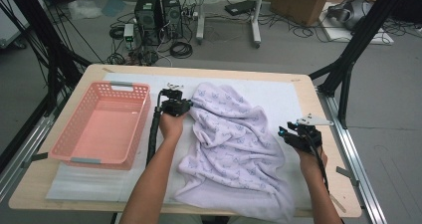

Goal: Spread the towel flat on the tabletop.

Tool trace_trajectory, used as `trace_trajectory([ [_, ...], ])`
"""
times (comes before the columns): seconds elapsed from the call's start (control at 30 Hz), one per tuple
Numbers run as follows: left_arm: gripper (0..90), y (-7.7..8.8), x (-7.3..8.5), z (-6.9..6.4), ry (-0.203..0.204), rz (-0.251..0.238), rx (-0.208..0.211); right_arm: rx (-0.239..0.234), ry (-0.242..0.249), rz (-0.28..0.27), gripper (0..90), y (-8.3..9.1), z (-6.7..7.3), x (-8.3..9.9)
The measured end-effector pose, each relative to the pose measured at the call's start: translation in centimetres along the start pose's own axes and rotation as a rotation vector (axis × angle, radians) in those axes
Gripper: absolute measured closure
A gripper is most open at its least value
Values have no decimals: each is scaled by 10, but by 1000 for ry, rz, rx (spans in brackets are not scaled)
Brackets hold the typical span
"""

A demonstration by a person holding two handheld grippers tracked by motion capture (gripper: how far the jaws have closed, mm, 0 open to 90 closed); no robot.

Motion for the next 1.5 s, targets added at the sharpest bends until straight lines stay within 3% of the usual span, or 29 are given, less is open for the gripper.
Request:
trace_trajectory([
  [0.1,577,5,6,0,9,-23,49,-66,-13,-13,541,-6,6,-2],
  [0.2,467,8,16,-3,2,2,102,-107,-27,12,503,-19,11,0],
  [0.3,458,13,22,-8,-14,2,149,-106,-17,57,462,-34,13,2],
  [0.5,441,23,24,-12,-58,-6,178,-174,-64,113,434,-71,15,-1],
  [0.57,441,25,25,-11,-66,-11,184,-145,-42,114,570,-76,13,-6],
  [0.6,440,26,25,-10,-67,-11,185,-149,-42,117,672,-78,14,-7],
  [0.63,439,26,25,-9,-62,-11,187,-159,-31,115,832,-80,14,-10],
  [0.7,434,28,26,-8,-62,-9,194,-113,12,128,837,-84,10,-14],
  [0.73,431,29,26,-8,-64,-10,195,-83,4,124,839,-85,5,-16],
  [0.9,448,38,27,-11,-73,-5,202,154,-143,7,845,-67,-43,-23],
  [0.93,449,40,27,-12,-73,-6,210,179,-192,-20,845,-63,-51,-21],
  [1.0,450,43,27,-14,-79,-10,226,168,-290,-69,836,-60,-58,-17],
  [1.03,454,45,27,-15,-84,-14,234,152,-301,-63,826,-60,-58,-16],
  [1.17,463,50,30,-22,-116,-9,260,134,-235,-39,680,-60,-49,-19],
  [1.3,459,56,33,-36,-138,1,317,123,-152,-3,562,-54,-39,-25],
  [1.4,450,61,35,-50,-152,6,360,115,-111,-19,511,-43,-30,-29],
  [1.5,430,66,38,-63,-161,13,402,72,-97,-57,497,-28,-18,-28],
])
Point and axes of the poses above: each handheld gripper's, and its own axes: y roughly backward along the jaws, x roughly out of its underside, z roughly to its left, the point moved 9 cm from there along -y, roughly forward along the jaws, and after that the axes turned 14 degrees about -x, right-handed, at the moved point
